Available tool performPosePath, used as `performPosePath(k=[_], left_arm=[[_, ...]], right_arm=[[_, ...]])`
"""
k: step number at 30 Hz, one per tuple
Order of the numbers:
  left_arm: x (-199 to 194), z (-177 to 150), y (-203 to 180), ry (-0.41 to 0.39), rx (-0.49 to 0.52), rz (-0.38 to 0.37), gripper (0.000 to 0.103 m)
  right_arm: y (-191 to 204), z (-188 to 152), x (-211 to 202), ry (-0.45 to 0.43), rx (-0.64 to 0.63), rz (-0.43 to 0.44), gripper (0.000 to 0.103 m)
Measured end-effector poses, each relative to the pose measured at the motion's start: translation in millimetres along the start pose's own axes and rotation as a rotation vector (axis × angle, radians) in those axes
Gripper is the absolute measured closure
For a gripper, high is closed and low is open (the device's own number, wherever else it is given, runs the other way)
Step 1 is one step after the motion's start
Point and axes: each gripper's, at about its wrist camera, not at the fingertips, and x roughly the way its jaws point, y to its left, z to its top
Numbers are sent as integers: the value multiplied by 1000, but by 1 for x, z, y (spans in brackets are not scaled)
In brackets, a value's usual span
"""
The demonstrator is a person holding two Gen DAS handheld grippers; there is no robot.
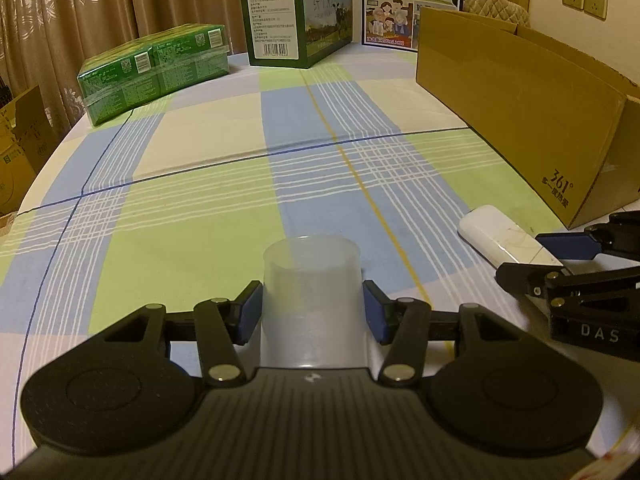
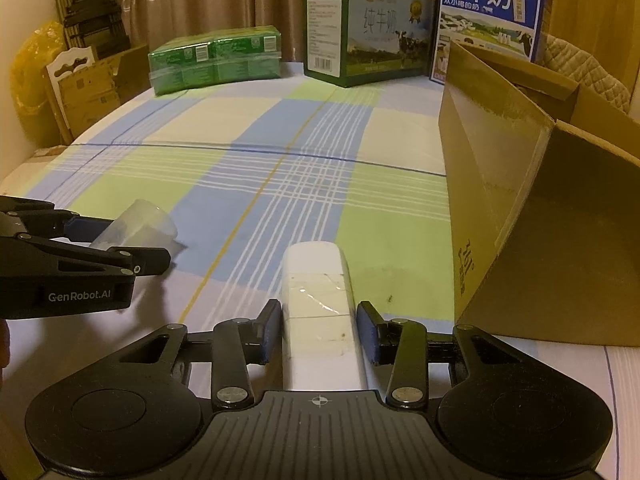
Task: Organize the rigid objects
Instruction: 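Carry the white bar and clear cup over the cardboard box with both grippers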
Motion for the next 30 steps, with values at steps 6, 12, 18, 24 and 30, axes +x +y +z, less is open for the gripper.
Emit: performPosePath(k=[6, 12, 18, 24, 30], left_arm=[[-1, 1, 3, 7, -18, -10, 56], [-8, 7, 7, -10, -34, -23, 56], [-23, 14, -4, -33, -36, -35, 56], [-52, 16, -16, -46, -77, -50, 56], [-83, 16, -29, -53, -89, -55, 56]], right_arm=[[1, -1, 0, -12, 3, -4, 66], [-4, 5, -13, -38, 26, -3, 66], [-5, 10, -35, -60, 41, -6, 66], [-9, 10, -64, -75, 70, -6, 66], [-8, 9, -95, -99, 92, 0, 66]])
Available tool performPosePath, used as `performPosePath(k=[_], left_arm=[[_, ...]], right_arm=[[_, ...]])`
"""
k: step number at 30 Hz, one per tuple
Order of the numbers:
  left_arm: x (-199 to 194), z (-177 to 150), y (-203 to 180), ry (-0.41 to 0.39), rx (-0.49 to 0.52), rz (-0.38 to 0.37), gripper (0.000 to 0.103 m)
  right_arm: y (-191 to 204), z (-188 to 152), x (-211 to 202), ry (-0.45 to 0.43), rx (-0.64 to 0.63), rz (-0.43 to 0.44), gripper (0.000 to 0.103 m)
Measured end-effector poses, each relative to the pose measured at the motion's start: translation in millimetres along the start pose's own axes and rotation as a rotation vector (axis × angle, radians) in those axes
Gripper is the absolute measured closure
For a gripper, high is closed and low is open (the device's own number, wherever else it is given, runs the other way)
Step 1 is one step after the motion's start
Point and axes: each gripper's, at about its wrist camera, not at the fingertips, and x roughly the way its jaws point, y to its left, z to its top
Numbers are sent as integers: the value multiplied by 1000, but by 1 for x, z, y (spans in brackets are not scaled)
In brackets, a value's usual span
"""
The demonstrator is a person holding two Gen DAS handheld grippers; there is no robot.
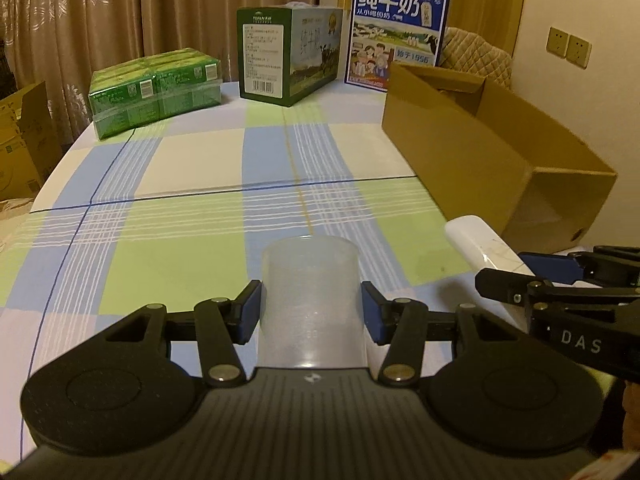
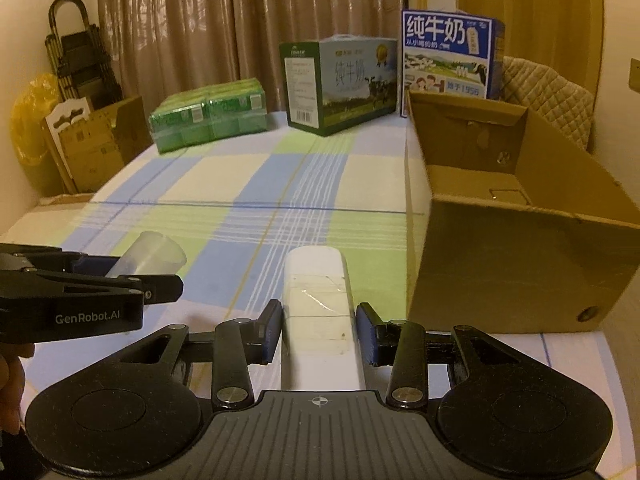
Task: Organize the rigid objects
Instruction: 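Carry the white bar and clear cup over the cardboard box with both grippers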
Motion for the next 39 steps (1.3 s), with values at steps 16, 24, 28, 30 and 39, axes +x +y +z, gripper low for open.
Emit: performPosePath(k=[16, 24, 28, 30, 39], left_arm=[[-50, 3, -27, -46, 26, -4, 56], [-56, 7, -36, -60, 35, -20, 56], [-57, 11, -42, -68, 41, -32, 56], [-56, 14, -47, -72, 47, -41, 56], [-46, 42, -75, -101, 81, -101, 56]], right_arm=[[-3, 5, -54, -67, 36, -2, 66], [-10, 7, -66, -88, 50, -12, 66], [-15, 11, -70, -98, 59, -15, 66], [-18, 13, -73, -108, 57, -20, 66], [-58, 37, -85, -148, 96, -73, 66]])
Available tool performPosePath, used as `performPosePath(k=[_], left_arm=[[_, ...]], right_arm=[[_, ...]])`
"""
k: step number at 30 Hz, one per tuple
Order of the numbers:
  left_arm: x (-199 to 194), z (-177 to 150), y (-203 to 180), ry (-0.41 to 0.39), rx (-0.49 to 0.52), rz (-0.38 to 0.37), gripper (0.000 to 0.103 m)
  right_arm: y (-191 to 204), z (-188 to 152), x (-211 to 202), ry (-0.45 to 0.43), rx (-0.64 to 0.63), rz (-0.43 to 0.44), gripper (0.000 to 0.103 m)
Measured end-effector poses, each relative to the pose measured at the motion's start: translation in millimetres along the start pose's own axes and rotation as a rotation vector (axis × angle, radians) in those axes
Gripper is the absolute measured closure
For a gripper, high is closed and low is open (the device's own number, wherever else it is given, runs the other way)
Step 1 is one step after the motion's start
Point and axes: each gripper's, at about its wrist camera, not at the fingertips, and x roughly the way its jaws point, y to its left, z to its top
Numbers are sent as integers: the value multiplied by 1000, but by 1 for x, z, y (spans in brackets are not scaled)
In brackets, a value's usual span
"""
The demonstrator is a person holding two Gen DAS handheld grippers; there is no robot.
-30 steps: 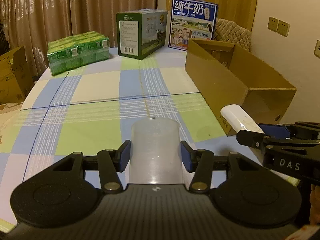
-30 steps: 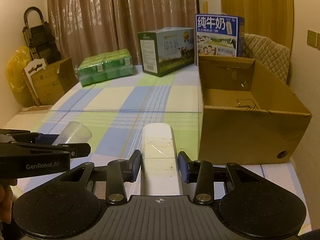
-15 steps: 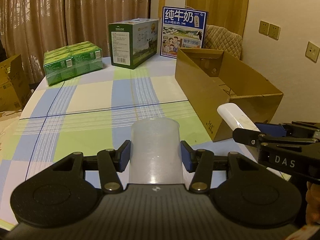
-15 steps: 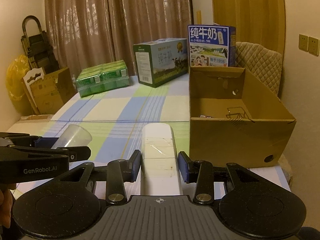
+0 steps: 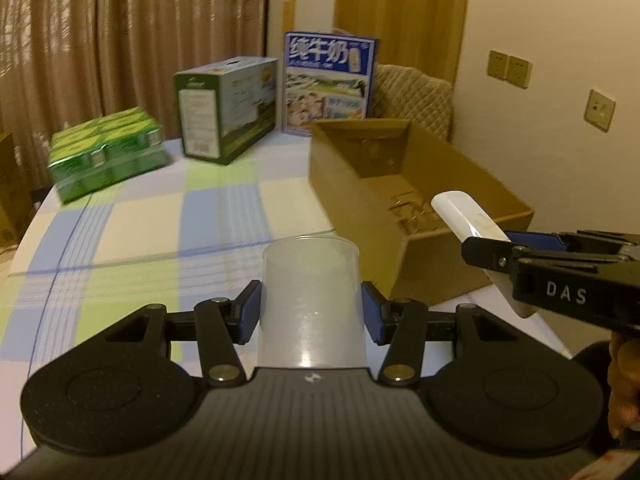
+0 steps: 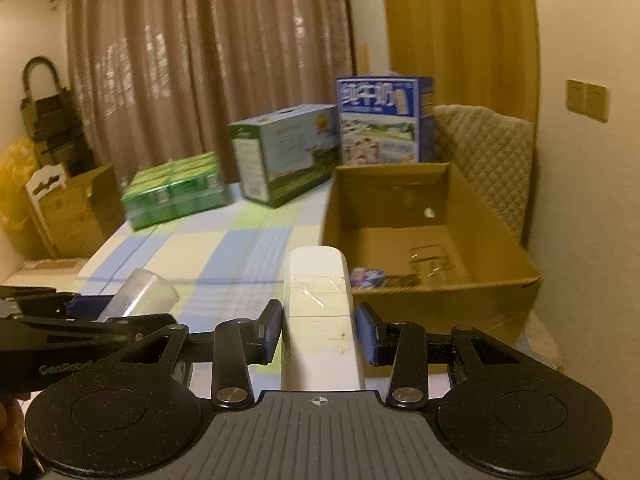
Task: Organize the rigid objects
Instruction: 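Carry the white bar and clear cup over the cardboard box with both grippers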
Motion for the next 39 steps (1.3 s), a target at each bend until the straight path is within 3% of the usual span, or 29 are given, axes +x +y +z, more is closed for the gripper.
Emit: performPosePath(k=[10, 19, 39], left_arm=[[31, 46, -44, -38, 56, -86, 56], [71, 77, -73, -25, 78, -136, 56], [146, 111, -78, 48, 99, -160, 56]], right_arm=[[-58, 40, 7, -40, 28, -68, 66], [-97, 63, 33, -23, 53, -86, 66], [-141, 79, 93, 44, 143, -87, 66]])
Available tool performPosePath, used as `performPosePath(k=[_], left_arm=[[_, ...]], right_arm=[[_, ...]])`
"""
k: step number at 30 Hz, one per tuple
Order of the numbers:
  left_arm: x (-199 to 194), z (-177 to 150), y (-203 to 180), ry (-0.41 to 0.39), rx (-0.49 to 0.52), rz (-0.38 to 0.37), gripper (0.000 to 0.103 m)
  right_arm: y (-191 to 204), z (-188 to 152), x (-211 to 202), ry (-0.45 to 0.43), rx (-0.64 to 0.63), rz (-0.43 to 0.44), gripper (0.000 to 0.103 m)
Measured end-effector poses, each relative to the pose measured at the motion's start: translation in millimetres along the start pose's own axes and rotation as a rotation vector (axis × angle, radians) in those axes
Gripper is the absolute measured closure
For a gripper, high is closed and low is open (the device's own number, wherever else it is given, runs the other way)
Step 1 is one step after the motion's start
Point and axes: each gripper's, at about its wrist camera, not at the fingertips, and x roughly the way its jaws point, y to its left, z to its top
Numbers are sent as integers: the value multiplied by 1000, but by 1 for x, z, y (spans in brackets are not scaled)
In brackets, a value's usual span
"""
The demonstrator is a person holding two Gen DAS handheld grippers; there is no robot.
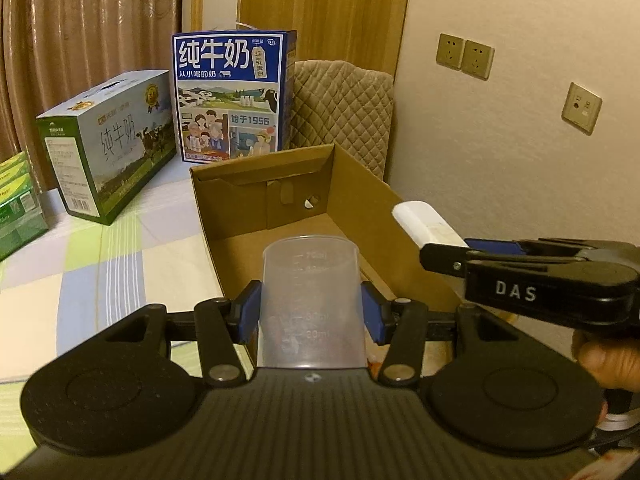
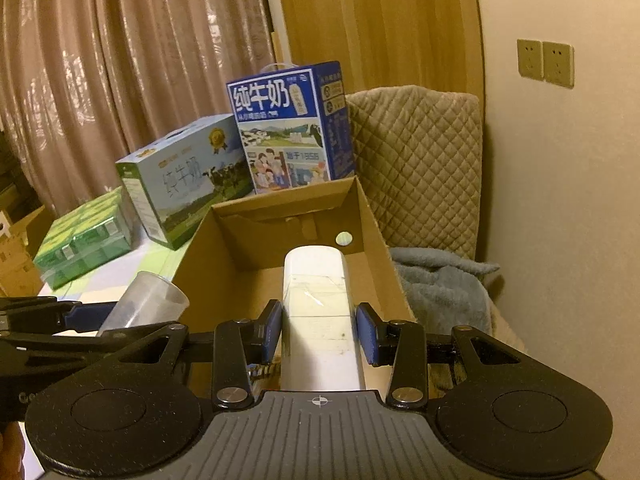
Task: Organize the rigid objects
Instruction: 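Carry the white bar and clear cup over the cardboard box with both grippers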
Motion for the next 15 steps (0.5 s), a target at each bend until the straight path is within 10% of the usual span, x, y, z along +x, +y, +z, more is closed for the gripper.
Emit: performPosePath(k=[15], left_arm=[[30, -5, -9, 59, 34, -23, 56]], right_arm=[[-11, -5, 29, 73, 44, 9, 66]])
